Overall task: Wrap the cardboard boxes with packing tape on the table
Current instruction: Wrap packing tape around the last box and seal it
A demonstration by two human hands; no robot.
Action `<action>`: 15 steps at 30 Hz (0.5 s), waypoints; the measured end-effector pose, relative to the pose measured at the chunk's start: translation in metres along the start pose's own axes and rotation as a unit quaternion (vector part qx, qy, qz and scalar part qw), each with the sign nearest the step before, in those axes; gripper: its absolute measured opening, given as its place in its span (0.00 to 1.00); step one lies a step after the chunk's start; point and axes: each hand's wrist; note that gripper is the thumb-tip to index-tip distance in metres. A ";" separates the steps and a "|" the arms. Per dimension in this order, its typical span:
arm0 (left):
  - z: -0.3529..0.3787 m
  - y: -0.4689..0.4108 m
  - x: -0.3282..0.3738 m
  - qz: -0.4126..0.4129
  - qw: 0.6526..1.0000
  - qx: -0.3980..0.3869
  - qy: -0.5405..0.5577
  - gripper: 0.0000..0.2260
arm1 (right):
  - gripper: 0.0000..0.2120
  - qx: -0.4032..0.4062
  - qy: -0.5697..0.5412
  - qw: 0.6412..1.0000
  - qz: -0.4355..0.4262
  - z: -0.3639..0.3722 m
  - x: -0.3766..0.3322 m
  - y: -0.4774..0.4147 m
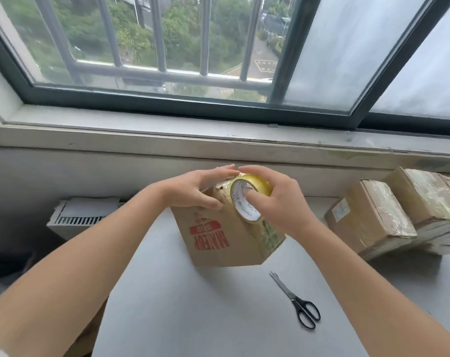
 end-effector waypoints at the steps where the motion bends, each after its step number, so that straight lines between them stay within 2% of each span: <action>1: -0.001 0.004 -0.003 -0.004 1.000 0.023 0.013 0.36 | 0.20 0.006 0.012 1.000 0.008 0.003 -0.002 -0.007; 5: 0.022 0.015 -0.019 -0.029 0.985 0.137 0.102 0.32 | 0.17 0.002 0.056 0.998 0.015 0.017 -0.010 -0.031; 8: 0.042 0.014 -0.028 -0.042 0.962 0.240 0.120 0.38 | 0.17 -0.002 0.040 0.999 0.022 0.029 -0.016 -0.043; 10: 0.049 0.009 -0.031 -0.063 0.946 0.295 0.119 0.38 | 0.17 -0.004 0.043 0.999 0.014 0.037 -0.021 -0.049; 12: 0.050 0.006 -0.031 -0.069 0.937 0.311 0.147 0.33 | 0.17 -0.003 0.043 0.999 0.013 0.044 -0.028 -0.058; 15: 0.044 0.005 -0.031 -0.049 0.934 0.281 0.217 0.23 | 0.16 0.005 0.042 0.999 0.022 0.049 -0.036 -0.079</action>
Point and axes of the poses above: each hand's wrist, its own y-axis away from the middle knuckle, its own z-axis out of the palm, x = y × z, and after that the axes turned 6 degrees about -y, right-handed
